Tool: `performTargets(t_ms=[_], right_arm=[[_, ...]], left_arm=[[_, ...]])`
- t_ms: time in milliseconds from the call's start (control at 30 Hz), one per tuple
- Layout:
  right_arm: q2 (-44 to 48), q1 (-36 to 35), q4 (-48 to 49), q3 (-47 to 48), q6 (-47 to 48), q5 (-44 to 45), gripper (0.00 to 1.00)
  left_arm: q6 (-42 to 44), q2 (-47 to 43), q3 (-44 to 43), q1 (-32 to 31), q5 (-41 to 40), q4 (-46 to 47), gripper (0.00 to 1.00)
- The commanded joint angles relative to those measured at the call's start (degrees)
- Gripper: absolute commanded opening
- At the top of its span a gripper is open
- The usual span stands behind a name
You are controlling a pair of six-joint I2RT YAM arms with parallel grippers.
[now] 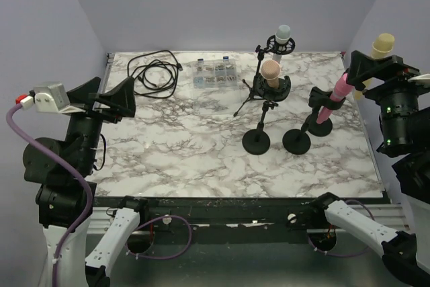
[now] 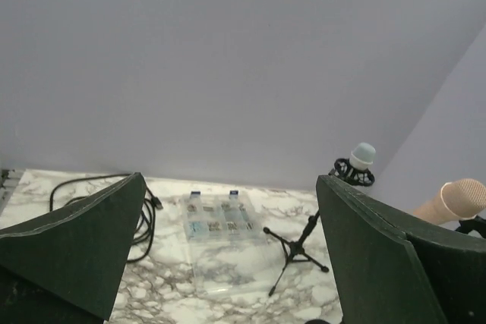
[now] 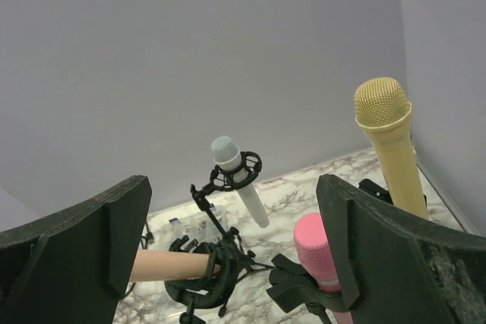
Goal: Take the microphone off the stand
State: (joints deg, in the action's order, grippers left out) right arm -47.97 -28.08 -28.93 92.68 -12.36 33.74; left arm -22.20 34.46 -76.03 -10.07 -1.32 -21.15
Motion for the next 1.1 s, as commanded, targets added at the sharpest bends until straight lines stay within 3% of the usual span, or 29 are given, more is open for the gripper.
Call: performTargets(t_ms=[0, 300, 500, 633, 733, 900, 1067], right_arm=[[0.47, -0.30, -2.70, -1.42, -0.76, 2.63, 1.00], [2.21, -0.29, -1.59, -8.85, 0.60, -4.17, 1.00], [4.11, -0.26, -1.84, -14.28, -1.43, -8.47, 1.00], [7.35, -0.25, -1.81, -19.36, -3.53, -13.43, 1.00], [9.65, -0.28, -2.30, -22.49, -5.15, -17.42, 1.00], [12.64, -0.24, -3.36, -27.28, -7.93, -23.36, 1.00], [14.68, -0.31, -1.73, -33.64, -14.07, -29.84, 1.00]], left_arm=[[-2.29, 0.42, 0.62, 0.40, 7.17, -1.51, 0.99], [-8.76, 2.50, 10.59, 0.40, 30.64, 12.75, 0.99], [-13.13, 5.47, 12.91, 0.40, 31.88, 14.26, 0.99], [-12.79, 7.54, 14.11, -0.53, 33.70, 14.31, 0.90], [-12.33, 7.16, 18.38, -5.21, 31.11, 17.82, 0.89], [-8.37, 8.08, 24.56, -19.24, 21.47, 25.45, 0.89], [-2.64, 10.32, 29.80, -30.80, 13.10, 38.31, 0.89]])
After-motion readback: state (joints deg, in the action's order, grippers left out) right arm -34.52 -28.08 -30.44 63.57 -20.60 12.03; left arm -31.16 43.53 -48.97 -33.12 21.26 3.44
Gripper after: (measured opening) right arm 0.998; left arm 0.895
